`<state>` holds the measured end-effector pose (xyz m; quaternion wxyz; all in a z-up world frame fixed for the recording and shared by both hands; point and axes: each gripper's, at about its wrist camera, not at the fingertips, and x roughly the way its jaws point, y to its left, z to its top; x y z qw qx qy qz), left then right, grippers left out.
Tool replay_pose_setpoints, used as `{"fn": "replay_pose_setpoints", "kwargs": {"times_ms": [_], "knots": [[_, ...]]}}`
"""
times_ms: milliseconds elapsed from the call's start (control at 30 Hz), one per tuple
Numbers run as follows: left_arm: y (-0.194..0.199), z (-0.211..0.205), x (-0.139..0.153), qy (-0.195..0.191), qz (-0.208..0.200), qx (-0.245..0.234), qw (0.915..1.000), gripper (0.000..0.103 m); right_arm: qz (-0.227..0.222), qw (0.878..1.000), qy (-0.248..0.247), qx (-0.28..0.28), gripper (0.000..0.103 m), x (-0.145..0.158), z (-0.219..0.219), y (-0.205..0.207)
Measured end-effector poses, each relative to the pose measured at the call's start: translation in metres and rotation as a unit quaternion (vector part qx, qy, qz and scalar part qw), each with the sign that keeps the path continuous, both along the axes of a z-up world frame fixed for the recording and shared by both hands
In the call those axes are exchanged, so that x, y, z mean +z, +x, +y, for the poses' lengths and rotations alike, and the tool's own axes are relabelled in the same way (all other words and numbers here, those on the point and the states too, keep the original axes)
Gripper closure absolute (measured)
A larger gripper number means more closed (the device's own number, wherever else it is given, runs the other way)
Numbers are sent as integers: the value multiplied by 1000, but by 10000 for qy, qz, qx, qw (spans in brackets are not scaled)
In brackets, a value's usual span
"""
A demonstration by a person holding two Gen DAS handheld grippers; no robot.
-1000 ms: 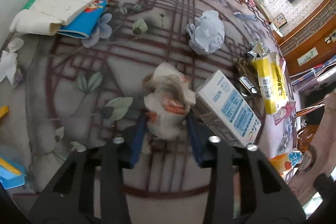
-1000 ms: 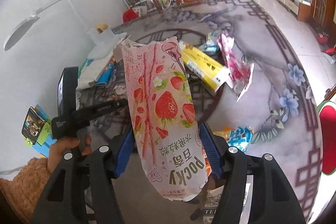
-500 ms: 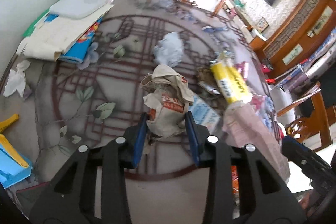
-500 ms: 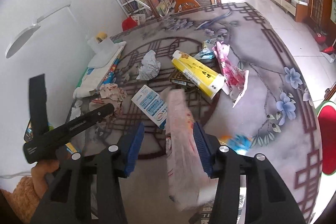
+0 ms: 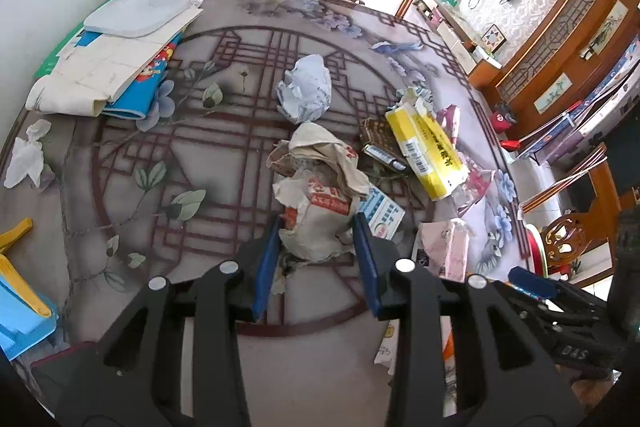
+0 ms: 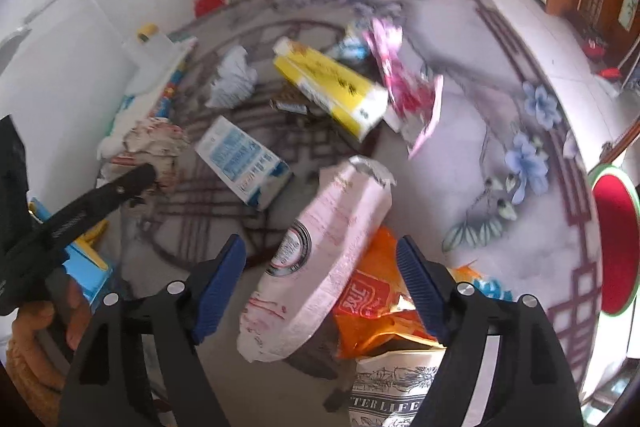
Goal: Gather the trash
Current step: 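Grasp the white-pink snack bag with the right tool, then carry the snack bag and crumpled paper to the red bucket and release both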
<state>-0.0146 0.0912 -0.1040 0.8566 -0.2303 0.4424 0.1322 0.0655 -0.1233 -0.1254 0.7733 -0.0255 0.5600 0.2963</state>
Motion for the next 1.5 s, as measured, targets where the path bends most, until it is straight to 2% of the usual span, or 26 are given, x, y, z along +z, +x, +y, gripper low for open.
{"fn": "replay_pose_setpoints", "kwargs": {"times_ms": [100, 200, 333, 400, 467, 500, 567, 667, 733, 833, 967, 1000, 1033, 1067, 1200, 1333, 1500], "knots": [[-2, 0, -1, 1, 15, 14, 10000, 68, 255, 9996, 92, 32, 27, -9, 5, 3], [-3, 1, -2, 6, 28, 18, 10000, 68, 279, 9994, 5, 196, 27, -14, 20, 6], [-3, 1, -1, 34, 21, 17, 10000, 68, 453, 9975, -496, 213, 24, -36, 36, 15], [-6, 2, -2, 58, 24, 35, 10000, 68, 615, 9962, -578, 216, 24, -48, 38, 17], [-9, 4, -3, 69, 44, 84, 9999, 68, 591, 9958, -640, 284, 24, -54, 41, 17], [-10, 5, -5, 65, 57, 112, 9999, 68, 502, 9962, -628, 335, 36, -54, 42, 16], [-12, 7, -5, 61, 74, 148, 9998, 68, 428, 9969, -514, 408, 50, -49, 42, 15], [-11, 8, -5, 55, 80, 158, 9998, 68, 375, 9984, -228, 346, 56, -37, 36, 17], [-10, 5, -2, 58, 58, 119, 9999, 68, 334, 9991, 9, 266, 65, -27, 28, 19], [-3, -4, 3, 65, -3, -18, 10000, 68, 186, 9990, 410, 64, 66, -3, 9, 21], [8, -18, 11, 64, -83, -226, 9997, 68, -41, 9974, 698, -194, 67, 22, -15, 23], [12, -23, 13, 69, -110, -295, 9995, 68, -100, 9966, 771, -285, 74, 27, -22, 24], [15, -27, 15, 78, -129, -345, 9993, 68, -147, 9960, 808, -345, 92, 31, -26, 24], [19, -31, 17, 90, -157, -417, 9990, 68, -185, 9953, 839, -449, 96, 36, -35, 25], [35, -55, 22, 82, -221, -718, 9971, 68, -219, 9931, 880, -738, 96, 43, -61, 31], [45, -72, 23, 28, -244, -907, 9956, 68, 10, 9927, 794, -910, 96, 31, -79, 36], [54, -89, 21, 40, -183, -1062, 9942, 68, 0, 9911, 807, -1056, 96, 28, -104, 32]]}}
